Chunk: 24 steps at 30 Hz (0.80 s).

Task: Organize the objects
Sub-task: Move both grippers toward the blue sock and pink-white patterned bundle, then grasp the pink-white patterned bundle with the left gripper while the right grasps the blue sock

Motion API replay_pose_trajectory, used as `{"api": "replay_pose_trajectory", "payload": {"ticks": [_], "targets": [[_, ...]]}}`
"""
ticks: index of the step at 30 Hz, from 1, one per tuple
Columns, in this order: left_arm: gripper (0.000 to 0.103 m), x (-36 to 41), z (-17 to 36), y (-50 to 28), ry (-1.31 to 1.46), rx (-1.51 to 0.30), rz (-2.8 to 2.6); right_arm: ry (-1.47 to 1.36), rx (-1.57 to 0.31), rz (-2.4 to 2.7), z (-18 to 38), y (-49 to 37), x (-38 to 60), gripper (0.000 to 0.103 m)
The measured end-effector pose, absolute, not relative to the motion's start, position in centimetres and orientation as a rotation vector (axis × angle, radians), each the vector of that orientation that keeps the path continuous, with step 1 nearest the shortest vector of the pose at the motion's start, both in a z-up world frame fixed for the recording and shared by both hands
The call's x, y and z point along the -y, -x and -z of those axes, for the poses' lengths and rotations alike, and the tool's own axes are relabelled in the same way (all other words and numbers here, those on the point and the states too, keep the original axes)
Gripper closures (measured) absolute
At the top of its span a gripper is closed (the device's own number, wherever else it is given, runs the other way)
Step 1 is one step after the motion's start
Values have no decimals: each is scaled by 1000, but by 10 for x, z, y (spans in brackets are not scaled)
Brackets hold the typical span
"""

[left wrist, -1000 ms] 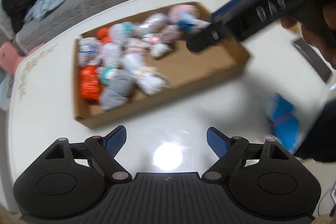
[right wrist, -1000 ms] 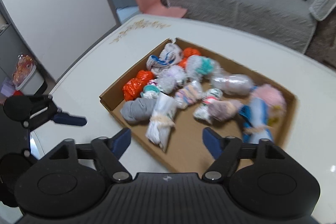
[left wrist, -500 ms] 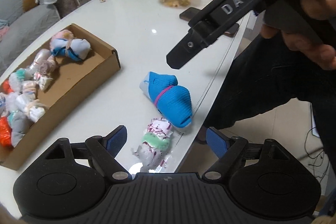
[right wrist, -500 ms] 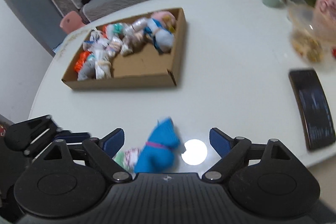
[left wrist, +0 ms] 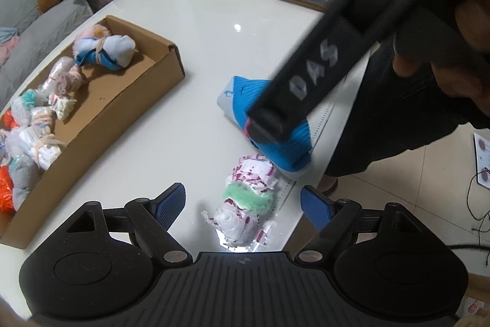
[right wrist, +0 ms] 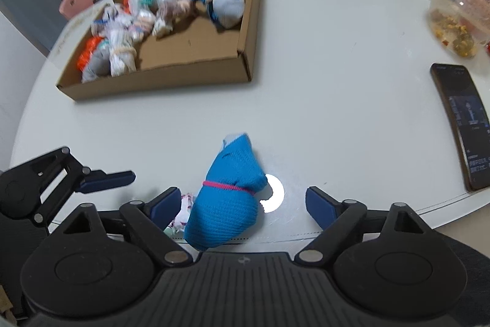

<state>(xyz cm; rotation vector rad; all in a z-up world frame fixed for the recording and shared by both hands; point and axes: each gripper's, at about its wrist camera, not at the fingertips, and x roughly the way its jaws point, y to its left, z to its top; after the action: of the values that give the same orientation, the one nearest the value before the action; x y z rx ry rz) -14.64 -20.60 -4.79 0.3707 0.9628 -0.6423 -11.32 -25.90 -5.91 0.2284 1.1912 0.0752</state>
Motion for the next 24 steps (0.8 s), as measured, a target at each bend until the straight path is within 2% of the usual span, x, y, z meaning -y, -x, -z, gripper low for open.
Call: {"api": "replay_pose_trajectory", "payload": {"ticks": [2, 4, 7, 8, 11, 20, 22, 24], "targets": [[19, 205, 50, 143, -363, -968, 634, -207, -1213, -73, 66, 111, 255, 29], [20, 203, 51, 139, -336, -980, 632, -214, -1224, -83, 70, 110, 255, 33], [27, 201, 54, 135, -317, -993, 616, -205, -1240, -89, 71, 108, 255, 53], [28, 200, 56, 134, -315, -999, 614, -198, -1236, -83, 71, 108, 255, 55], [33, 199, 62, 132, -308, -1016, 607, -195, -1236, -78, 71, 108, 257, 56], [37, 194, 66, 131, -266, -1022, 563, -181, -1243, -71, 75, 107, 258, 55], [47, 190, 66, 128, -233, -1039, 544, -172, -1248, -72, 77, 107, 257, 56], [53, 186, 66, 126, -204, -1048, 532, -167, -1246, -74, 77, 108, 257, 57]]}}
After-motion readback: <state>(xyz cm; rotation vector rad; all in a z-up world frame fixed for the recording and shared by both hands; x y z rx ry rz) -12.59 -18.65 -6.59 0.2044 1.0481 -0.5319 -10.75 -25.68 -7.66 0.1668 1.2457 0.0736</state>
